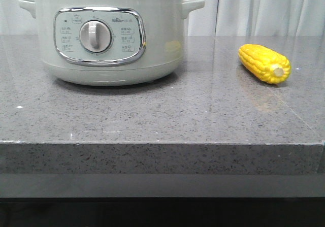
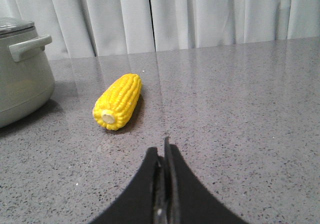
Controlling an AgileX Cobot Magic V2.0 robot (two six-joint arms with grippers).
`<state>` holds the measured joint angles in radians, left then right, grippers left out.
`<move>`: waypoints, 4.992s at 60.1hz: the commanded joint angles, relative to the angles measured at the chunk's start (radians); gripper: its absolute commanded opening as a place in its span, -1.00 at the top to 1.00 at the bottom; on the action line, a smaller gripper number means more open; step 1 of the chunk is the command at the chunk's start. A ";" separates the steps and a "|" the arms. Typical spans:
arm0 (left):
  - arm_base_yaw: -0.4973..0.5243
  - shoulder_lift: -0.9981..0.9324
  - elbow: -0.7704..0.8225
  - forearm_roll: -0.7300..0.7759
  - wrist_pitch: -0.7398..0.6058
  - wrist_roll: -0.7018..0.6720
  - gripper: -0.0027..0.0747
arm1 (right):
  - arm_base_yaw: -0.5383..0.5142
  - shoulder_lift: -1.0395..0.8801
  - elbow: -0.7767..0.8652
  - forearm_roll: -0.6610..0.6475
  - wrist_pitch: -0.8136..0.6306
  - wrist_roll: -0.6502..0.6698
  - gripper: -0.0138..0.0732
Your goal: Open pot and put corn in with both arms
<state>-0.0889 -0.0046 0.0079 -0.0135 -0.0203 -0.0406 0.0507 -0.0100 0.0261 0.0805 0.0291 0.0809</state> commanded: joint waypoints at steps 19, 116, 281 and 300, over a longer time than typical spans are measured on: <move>0.001 -0.018 0.003 -0.007 -0.083 -0.006 0.98 | -0.007 -0.024 0.001 -0.010 -0.082 0.001 0.83; 0.001 0.535 -0.781 -0.003 0.470 0.000 0.98 | -0.007 0.564 -0.753 -0.010 0.465 -0.001 0.83; -0.380 1.661 -1.440 -0.049 0.029 0.000 0.10 | -0.007 0.613 -0.753 -0.011 0.504 -0.055 -0.78; -0.380 1.649 -1.451 -0.049 -0.001 0.000 0.43 | -0.007 0.613 -0.753 -0.011 0.495 -0.055 -0.78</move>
<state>-0.4665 1.6897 -1.4001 -0.0512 0.0707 -0.0313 0.0507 0.5932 -0.6947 0.0784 0.6094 0.0370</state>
